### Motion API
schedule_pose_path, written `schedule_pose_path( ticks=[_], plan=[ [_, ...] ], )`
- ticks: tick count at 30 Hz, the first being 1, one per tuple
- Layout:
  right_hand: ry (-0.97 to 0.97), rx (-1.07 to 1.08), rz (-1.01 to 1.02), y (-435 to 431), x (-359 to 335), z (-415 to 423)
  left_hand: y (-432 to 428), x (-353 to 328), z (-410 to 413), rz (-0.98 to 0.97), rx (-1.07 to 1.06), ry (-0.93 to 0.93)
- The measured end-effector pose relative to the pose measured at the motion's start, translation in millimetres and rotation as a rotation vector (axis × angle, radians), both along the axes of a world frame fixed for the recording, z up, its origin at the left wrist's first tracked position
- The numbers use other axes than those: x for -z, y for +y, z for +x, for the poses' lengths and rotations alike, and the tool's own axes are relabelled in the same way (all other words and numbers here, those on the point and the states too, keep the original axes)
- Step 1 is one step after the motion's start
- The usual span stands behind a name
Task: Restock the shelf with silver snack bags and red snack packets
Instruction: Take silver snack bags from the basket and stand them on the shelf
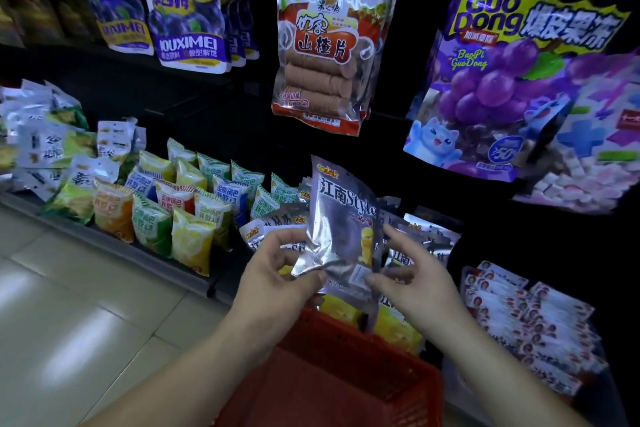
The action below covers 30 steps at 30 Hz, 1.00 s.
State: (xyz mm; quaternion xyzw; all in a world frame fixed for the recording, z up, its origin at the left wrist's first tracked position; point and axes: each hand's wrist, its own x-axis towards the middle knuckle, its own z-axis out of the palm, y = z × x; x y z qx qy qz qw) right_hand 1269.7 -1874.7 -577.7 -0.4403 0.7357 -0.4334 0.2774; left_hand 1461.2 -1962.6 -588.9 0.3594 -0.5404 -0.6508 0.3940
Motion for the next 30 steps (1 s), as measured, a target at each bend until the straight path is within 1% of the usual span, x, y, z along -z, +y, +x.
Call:
schedule_pose_path(
  ticks=[1,2,5,6,8,9,11,13,15,17,18,20,21,22,25,26,28,30],
  plan=[
    [0.010,0.005,-0.036,-0.6,0.1,3.7,2.5,0.7,-1.0,-0.049,-0.008,-0.031],
    [-0.054,0.003,-0.087,-1.0,-0.3,8.7,5.5,2.2,-2.3,-0.111,-0.013,-0.072],
    [-0.462,-0.018,-0.183,-3.1,-6.5,26.6,19.5,8.2,-8.8,-0.329,0.006,-0.157],
    [-0.561,-0.021,-0.192,-3.6,-8.2,30.2,23.5,11.7,-10.3,-0.416,0.018,-0.175],
    [-0.675,0.014,-0.197,-5.1,-7.1,31.4,29.6,19.7,-13.1,-0.585,0.092,-0.234],
    [-0.696,0.042,-0.188,-5.4,-5.8,30.0,32.2,21.3,-14.2,-0.626,0.143,-0.245],
    [-0.698,0.101,-0.162,-7.3,-0.5,24.7,33.2,23.4,-15.6,-0.600,0.228,-0.221],
    [-0.717,0.165,-0.146,-8.3,4.8,16.6,28.3,24.7,-16.6,-0.514,0.212,-0.192],
    [-0.766,0.166,-0.147,-9.3,8.4,7.9,17.3,25.9,-14.1,-0.438,0.057,-0.234],
    [-0.819,0.096,-0.131,-8.3,7.6,6.0,2.2,23.4,-8.5,-0.370,-0.073,-0.320],
    [-0.849,0.049,-0.117,-7.4,6.1,8.1,-4.6,20.6,-4.8,-0.277,-0.064,-0.301],
    [-0.891,-0.004,-0.082,-7.2,7.9,13.0,-19.5,17.0,0.9,-0.041,0.030,-0.177],
    [-0.877,-0.012,-0.066,-8.0,8.7,15.6,-26.2,15.1,3.3,0.002,0.059,-0.160],
    [-0.812,0.007,-0.055,-10.0,10.1,17.3,-32.0,14.9,5.4,-0.015,0.075,-0.174],
    [-0.444,0.117,-0.035,-21.3,7.7,21.0,-42.6,14.2,10.1,-0.107,0.072,-0.232],
    [-0.375,0.146,-0.055,-27.9,7.3,21.5,-47.7,15.0,12.2,-0.141,0.060,-0.272],
    [-0.336,0.164,-0.087,-47.4,9.8,21.9,-63.1,18.4,17.3,-0.190,0.053,-0.334],
    [-0.345,0.177,-0.078,-74.3,15.1,24.4,-85.7,22.6,22.1,-0.246,0.040,-0.366]
  ],
)
